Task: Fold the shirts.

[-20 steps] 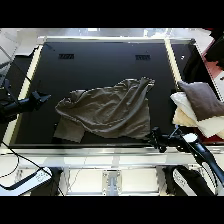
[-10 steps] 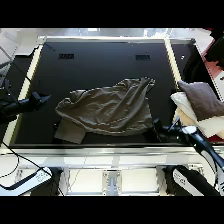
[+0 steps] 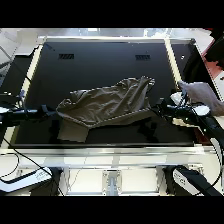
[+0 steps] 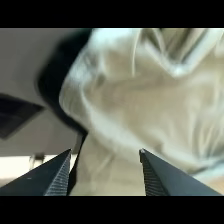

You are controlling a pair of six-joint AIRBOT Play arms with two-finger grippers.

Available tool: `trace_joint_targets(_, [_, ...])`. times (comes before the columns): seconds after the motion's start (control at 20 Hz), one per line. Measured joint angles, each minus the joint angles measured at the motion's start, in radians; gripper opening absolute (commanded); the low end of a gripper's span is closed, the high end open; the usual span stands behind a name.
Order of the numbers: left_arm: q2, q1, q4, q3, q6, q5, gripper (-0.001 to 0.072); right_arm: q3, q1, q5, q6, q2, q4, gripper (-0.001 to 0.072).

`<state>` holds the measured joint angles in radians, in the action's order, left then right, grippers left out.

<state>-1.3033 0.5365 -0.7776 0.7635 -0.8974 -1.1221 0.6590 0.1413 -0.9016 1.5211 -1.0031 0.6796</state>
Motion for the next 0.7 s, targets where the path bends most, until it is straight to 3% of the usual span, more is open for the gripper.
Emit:
trace_joint_targets(0.3, [-0.163,-0.071,0.041,-0.002,0.126,-0.028,0.05,0.024,0.0,-0.048,-0.006,0.0,0.01,0.0015])
trace_joint_targets(0.45, [-0.192,-0.126,0.106,0.003,0.186,0.038,0.0472,0.026,0.0,-0.056,-0.008,0.0,0.01,0.0015])
trace_joint_targets(0.5, [-0.197,-0.146,0.118,0.006,0.197,0.072,0.0414,0.026,0.0,-0.063,-0.01,0.0,0.01,0.0016])
trace_joint_targets(0.55, [-0.201,-0.163,0.123,0.009,0.203,0.103,0.0188,0.027,0.0,-0.066,-0.011,0.0,0.01,0.0015])
trace_joint_targets(0.6, [-0.205,-0.179,0.122,0.011,0.207,0.138,0.0024,0.027,0.0,-0.068,-0.014,0.0,0.01,0.0015])
trace_joint_targets(0.7, [-0.209,-0.205,0.13,0.015,0.211,0.163,0.0014,0.027,0.0,-0.071,-0.019,0.0,0.01,0.0016])
